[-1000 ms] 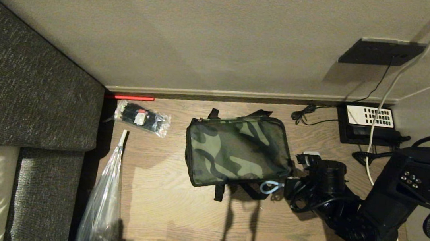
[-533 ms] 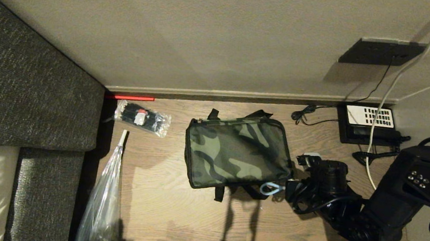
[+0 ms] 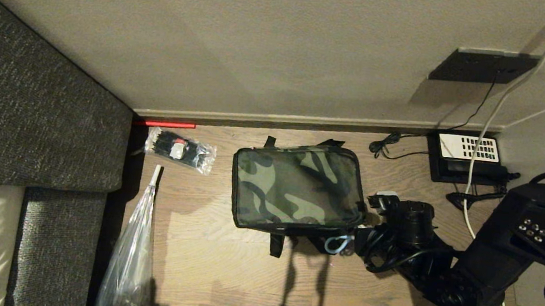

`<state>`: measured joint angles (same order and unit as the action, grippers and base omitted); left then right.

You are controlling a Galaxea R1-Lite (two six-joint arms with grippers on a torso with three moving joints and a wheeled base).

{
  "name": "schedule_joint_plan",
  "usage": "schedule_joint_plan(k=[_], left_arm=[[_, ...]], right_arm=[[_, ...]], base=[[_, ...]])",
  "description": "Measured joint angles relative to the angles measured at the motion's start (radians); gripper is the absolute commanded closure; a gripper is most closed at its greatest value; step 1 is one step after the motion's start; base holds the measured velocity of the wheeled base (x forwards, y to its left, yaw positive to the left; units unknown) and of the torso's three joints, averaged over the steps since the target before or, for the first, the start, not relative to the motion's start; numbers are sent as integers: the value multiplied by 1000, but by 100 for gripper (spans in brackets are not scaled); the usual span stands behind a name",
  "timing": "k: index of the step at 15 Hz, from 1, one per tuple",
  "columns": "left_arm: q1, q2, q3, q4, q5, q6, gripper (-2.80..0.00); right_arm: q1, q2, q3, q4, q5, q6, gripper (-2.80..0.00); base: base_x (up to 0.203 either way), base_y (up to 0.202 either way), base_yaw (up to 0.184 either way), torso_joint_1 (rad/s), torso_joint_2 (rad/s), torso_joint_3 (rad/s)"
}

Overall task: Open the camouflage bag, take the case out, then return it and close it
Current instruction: Open the top of the storage box

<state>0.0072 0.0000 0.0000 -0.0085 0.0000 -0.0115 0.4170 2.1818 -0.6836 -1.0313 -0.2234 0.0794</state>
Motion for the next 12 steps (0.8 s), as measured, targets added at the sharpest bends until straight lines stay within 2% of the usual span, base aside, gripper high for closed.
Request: schedule_joint_plan(k=[6,12], left_arm=[[0,0,0,0,0,0,0],[0,0,0,1,0,0,0]], right_arm=[[-2,-2,12,25,12,-24,0],[-46,15,12,27,11,-77,0]], base=[[0,0,0,0,0,0],[0,0,0,0,0,0]])
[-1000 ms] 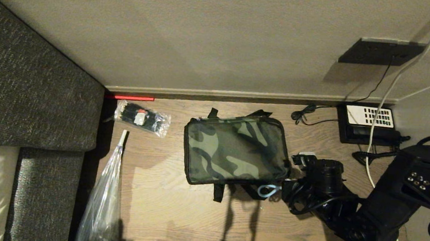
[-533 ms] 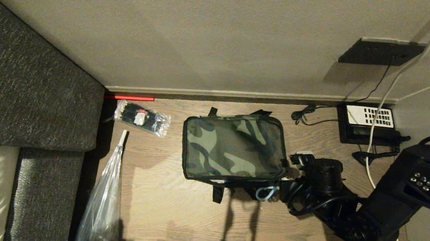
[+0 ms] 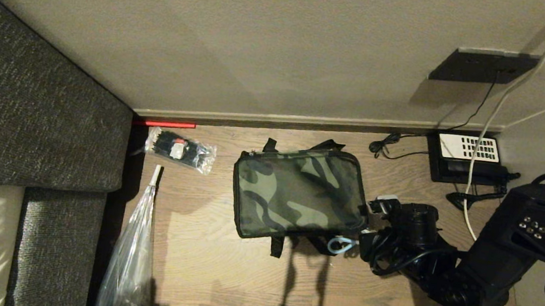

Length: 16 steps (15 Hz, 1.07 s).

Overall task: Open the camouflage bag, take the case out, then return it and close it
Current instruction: Open the top of the storage box

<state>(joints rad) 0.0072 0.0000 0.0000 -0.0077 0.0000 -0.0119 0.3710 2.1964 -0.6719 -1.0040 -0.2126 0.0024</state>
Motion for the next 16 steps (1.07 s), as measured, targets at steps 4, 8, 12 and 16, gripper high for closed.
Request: schedule_joint_plan(k=[4,8,12,16], left_arm=[[0,0,0,0,0,0,0],[0,0,0,0,0,0,0],[0,0,0,0,0,0,0],[0,0,0,0,0,0,0]], right_arm=[[-26,12,-13,-8,1,-29,0],[-53,16,-26,-3,1,-58,0],[-62,12,-46,0,-1,-59,0],[-62,10,-53,-10,0,-58,0]], base=[[0,0,0,0,0,0],[0,0,0,0,0,0],[0,0,0,0,0,0],[0,0,0,0,0,0]])
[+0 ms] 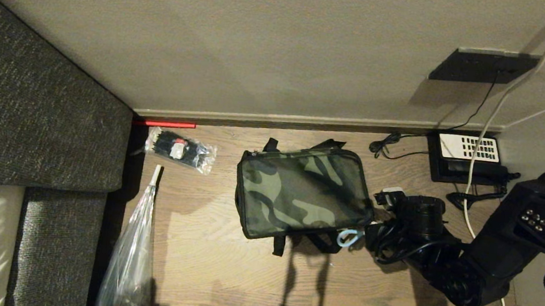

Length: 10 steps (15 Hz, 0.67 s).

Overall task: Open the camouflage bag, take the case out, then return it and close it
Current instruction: Open the top of the storage box

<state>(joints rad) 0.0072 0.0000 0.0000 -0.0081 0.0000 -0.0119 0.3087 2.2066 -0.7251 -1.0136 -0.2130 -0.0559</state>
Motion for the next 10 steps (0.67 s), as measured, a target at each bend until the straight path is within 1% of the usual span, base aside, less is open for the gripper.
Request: schedule_joint_plan(k=[4,5,10], left_arm=[[0,0,0,0,0,0,0],[0,0,0,0,0,0,0],[0,0,0,1,0,0,0]], right_arm=[[0,5,5,-3,0,4,0],[1,6,4,-3,0,7,-280],[1,15,4,-1,-1,14,-280]], base=[[0,0,0,0,0,0],[0,0,0,0,0,0],[0,0,0,0,0,0]])
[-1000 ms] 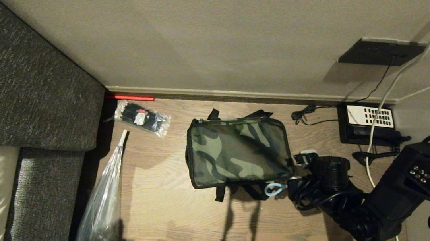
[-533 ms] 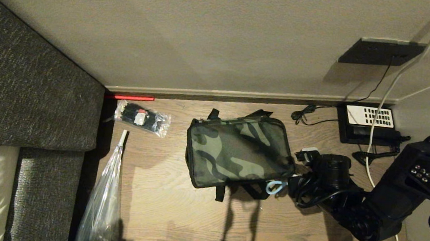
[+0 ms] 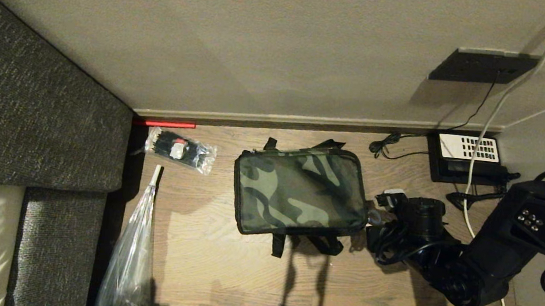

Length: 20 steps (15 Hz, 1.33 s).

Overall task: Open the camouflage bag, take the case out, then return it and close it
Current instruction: Open the top of the storage box

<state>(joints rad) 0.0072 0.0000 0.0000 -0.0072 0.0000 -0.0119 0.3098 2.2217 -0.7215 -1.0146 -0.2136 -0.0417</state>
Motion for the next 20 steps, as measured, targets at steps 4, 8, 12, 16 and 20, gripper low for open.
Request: schedule_joint_plan(k=[4,8,12,16,20], left_arm=[[0,0,0,0,0,0,0],[0,0,0,0,0,0,0],[0,0,0,-1,0,0,0],[-1,0,0,-1,0,0,0],[0,0,0,0,0,0,0]], right_arm=[[-9,-3,10,2,1,0,-280],[-71,-59,68,14,133,81,-280],[-167,-168,139,61,328,253,-280],[-191,-210,118,96,351,442,-280],[-191,-194,49,136,350,630,-280]], base=[[0,0,0,0,0,0],[0,0,0,0,0,0],[0,0,0,0,0,0],[0,0,0,0,0,0],[0,0,0,0,0,0]])
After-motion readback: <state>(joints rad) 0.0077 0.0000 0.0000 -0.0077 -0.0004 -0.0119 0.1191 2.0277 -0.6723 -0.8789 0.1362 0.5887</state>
